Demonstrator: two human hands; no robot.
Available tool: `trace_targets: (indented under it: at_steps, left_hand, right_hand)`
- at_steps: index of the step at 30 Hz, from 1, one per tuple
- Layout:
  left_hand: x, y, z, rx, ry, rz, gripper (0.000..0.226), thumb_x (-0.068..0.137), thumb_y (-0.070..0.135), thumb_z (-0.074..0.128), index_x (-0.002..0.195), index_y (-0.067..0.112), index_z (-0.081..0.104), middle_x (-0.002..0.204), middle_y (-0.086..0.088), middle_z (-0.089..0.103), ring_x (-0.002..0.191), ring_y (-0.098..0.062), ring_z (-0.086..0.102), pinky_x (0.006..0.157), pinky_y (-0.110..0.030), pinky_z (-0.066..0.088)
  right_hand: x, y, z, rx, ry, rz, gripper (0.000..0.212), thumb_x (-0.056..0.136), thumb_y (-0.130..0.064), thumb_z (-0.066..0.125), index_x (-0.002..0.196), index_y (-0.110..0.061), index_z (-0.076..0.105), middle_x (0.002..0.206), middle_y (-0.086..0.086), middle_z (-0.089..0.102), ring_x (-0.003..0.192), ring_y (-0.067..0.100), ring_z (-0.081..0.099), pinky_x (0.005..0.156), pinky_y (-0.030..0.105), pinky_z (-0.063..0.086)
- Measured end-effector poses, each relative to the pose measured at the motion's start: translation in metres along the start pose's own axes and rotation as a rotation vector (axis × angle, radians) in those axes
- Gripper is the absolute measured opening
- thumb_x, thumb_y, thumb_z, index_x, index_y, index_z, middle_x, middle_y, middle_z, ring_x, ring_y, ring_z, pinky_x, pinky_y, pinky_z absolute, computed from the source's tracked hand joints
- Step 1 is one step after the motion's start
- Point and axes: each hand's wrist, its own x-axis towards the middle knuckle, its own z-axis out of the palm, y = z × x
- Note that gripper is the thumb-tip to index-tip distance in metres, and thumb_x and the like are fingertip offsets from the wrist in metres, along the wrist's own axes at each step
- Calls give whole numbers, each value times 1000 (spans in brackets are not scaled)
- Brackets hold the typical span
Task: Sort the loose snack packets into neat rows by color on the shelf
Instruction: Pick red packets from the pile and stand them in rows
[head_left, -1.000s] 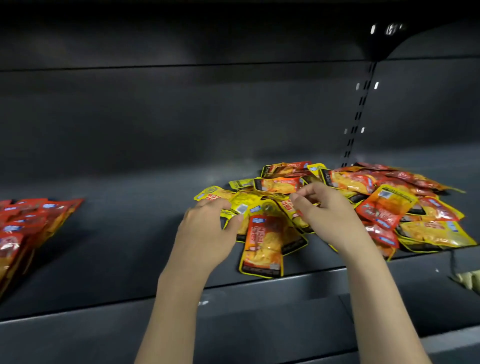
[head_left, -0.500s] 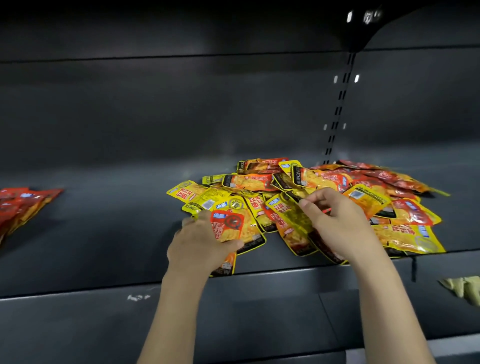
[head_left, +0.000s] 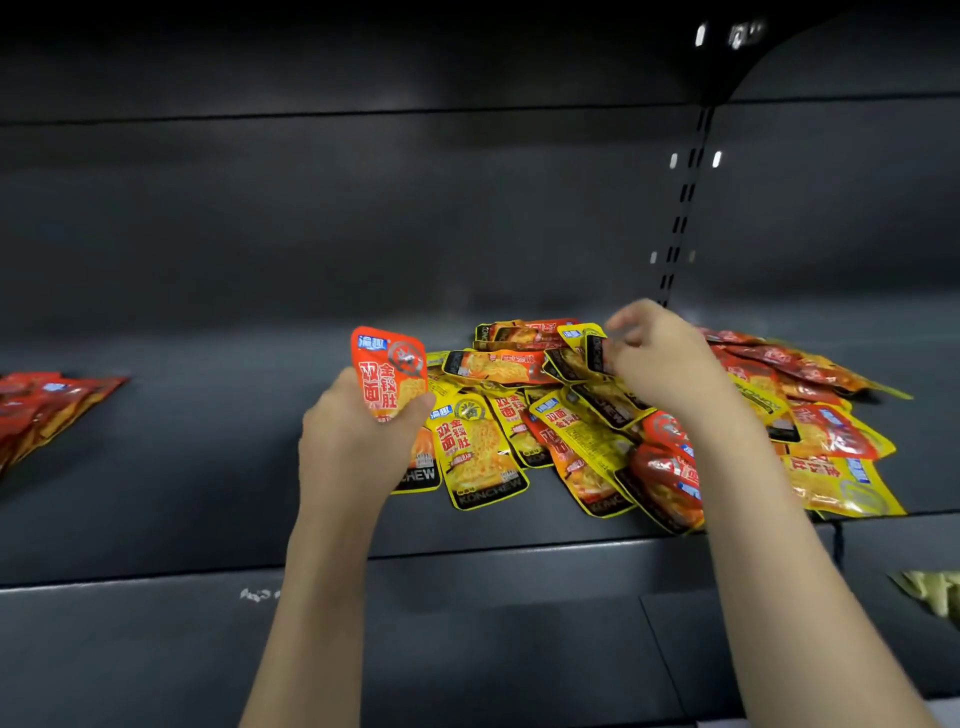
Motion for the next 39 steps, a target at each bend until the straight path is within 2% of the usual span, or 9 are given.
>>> trace_targets:
  at_steps: [6,9,11,14,19,23,30,35,39]
  left_hand:
    - [0,3,-6,-21,43,26,24,77,37,73,88,18,63,78,7,65,76,-15,61,65,-26,39]
    - [1,0,-8,6,51,29,23,78,38,72,87,19,61,75,11,62,69,-7,57,56,-20,35]
    - [1,-2,-8,15,45,27,23,78,38,72,86,19,61,74,12,61,68,-4,56,56,-16,35]
    - [1,-2,-7,23,39,26,22,78,38,72,86,20,61,74,12,62,70,-7,58,56,-18,37]
    - [-2,-1,-3,15,12,28,24,78,38,72,88,19,62,79,6,66,74,-11,62,58,-23,41]
    - [-5,3,1,20,-15,45,21,81,33,70,87,16,60,79,4,64,73,-14,60,59,-25,41]
    - [-9,-1,-3,-41,36,54,21,88,28,63,91,9,55,79,2,61,74,-18,59,61,-30,41]
    - [-10,-14,-20,-185,117,10,12,89,23,60,90,13,52,77,1,65,70,-20,65,63,-34,51]
    - [-11,-29,-36,-393,169,-57,8,92,17,57,95,16,50,85,-1,69,64,-9,71,67,-35,55]
  right_hand:
    - [41,3,-11,-530,-251,92,64,85,-4,44,146,-13,25,145,15,34,135,34,29,105,42,36]
    - [43,3,-13,-585,-405,165,78,74,-1,48,146,-12,20,147,14,33,126,33,42,95,41,46]
    - [43,1,-15,-572,-421,173,73,72,-1,51,142,-6,31,138,16,44,112,32,55,84,36,51]
    - [43,5,-18,-581,-386,201,58,75,-5,54,133,-2,48,127,18,55,111,31,58,89,36,51]
    - [38,10,-25,-538,-336,212,52,79,-10,57,130,-6,50,114,16,61,100,29,60,81,34,51]
    - [32,11,-23,-571,-116,151,39,83,-23,59,120,-22,47,120,12,55,124,34,39,100,43,31]
    - [16,0,-2,-97,195,-154,24,98,-31,45,99,-14,29,85,10,56,77,34,48,66,36,35]
    - [-7,-34,24,453,153,-228,15,102,-30,33,102,-17,24,74,-5,51,70,21,56,69,36,41]
    - [-20,-53,58,733,115,-113,12,101,-27,36,102,-21,26,81,-6,46,68,7,51,67,15,43]
